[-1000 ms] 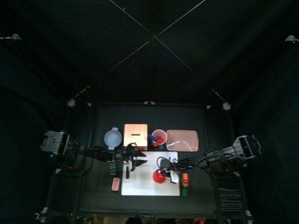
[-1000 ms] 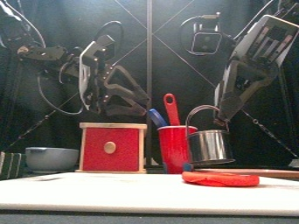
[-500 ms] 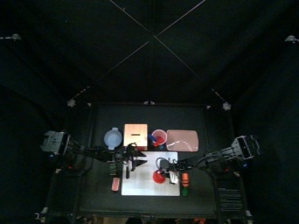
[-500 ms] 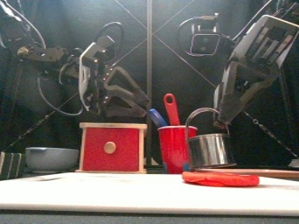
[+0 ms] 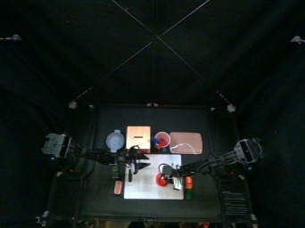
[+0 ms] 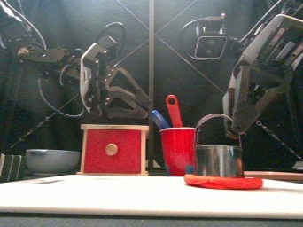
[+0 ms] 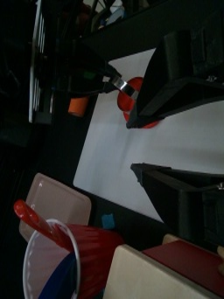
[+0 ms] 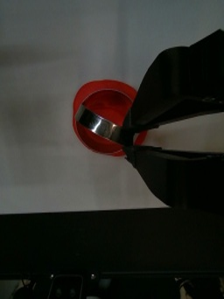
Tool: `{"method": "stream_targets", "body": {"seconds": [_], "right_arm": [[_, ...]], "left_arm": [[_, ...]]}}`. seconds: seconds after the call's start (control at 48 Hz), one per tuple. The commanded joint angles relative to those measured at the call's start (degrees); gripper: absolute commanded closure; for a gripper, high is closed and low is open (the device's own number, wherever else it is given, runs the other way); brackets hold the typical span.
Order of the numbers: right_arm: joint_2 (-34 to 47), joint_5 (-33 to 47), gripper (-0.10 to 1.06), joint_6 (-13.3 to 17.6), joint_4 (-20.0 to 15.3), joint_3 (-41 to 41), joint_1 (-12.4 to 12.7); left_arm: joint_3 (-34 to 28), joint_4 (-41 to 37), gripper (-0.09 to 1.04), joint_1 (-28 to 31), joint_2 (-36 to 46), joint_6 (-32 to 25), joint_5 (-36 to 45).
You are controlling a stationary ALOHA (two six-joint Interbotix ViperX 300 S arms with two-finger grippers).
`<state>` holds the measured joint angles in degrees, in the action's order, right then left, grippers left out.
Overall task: Get the cutter from the drawer then cut the dough then place the extra dough in the bowl
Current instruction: Cut the dough
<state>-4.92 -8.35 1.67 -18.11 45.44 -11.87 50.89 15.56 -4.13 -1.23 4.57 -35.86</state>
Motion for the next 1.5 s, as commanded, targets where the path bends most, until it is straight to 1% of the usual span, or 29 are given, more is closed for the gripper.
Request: {"method": "stream_targets", "body": {"seconds": [0.021,0.167,0.354,0.438,0.583,0.729,0.833,0.875,0.958,1.021,1.062,1.104,1.167,1.208,1.271,1.375,1.5], "right_arm": [[-1.58,0.18,0.35,-0.09,0.0,-0.35,0.18],[-1.58,0.18,0.32,-0.09,0.0,-0.35,0.26],[-1.76,-0.18,0.2,-0.09,-0.09,-0.35,0.09],[-2.29,-0.7,0.17,-0.09,0.09,-0.44,0.09],[-4.75,-3.69,0.17,0.0,0.35,0.26,0.18],[-8.79,-6.5,0.17,0.09,-0.09,3.43,0.44],[-13.27,-6.24,0.17,0.7,-2.2,7.56,0.79],[-15.12,-4.83,0.17,1.49,-2.99,9.14,1.05],[-18.46,0.88,0.17,4.13,-3.96,13.54,0.79],[-20.48,6.68,0.17,7.12,-4.83,17.31,0.53],[-21.53,11.43,0.17,9.05,-5.54,19.69,-0.35],[-22.24,16.79,0.17,11.16,-6.24,21.97,-2.02],[-22.06,21.62,0.17,12.66,-7.21,23.73,-3.96],[-21.09,24.35,0.16,12.83,-8.79,24.17,-5.27],[-19.25,26.1,0.17,12.83,-10.72,23.99,-6.59],[-13.18,28.48,0.17,12.74,-13.71,22.94,-8.79],[-7.38,29.44,0.16,12.66,-14.85,20.48,-9.49]], "left_arm": [[-0.53,0.0,0.16,0.18,0.53,0.0,-0.26],[-0.53,0.0,0.16,0.18,0.53,0.0,-0.26],[-0.53,0.0,0.16,0.18,0.53,0.0,-0.26],[-0.53,0.0,0.16,0.18,0.53,0.0,-0.26],[-0.53,-0.18,0.16,0.18,0.53,-0.35,-0.26],[-0.26,-1.58,0.16,0.18,0.44,-0.53,-0.26],[-0.35,-2.55,0.16,0.44,0.44,-0.53,-0.35],[-0.44,-2.64,0.16,0.7,0.53,-0.53,-0.35],[-0.44,-3.78,0.17,1.14,0.62,-1.23,-0.44],[-0.26,-5.89,0.17,1.23,0.44,-2.29,-0.79],[-0.26,-7.47,0.17,1.14,0.26,-2.99,-0.79],[-0.35,-8.88,0.17,0.97,0.09,-3.69,-0.79],[-0.35,-10.9,0.17,0.88,0.0,-4.48,-1.14],[-0.09,-11.78,0.17,0.88,0.0,-4.66,-1.58],[0.18,-12.57,0.17,0.79,0.0,-4.66,-2.72],[0.79,-12.74,0.17,0.79,-0.44,-4.66,-4.66],[1.05,-12.66,0.17,0.88,-1.58,-4.66,-5.36]]}}
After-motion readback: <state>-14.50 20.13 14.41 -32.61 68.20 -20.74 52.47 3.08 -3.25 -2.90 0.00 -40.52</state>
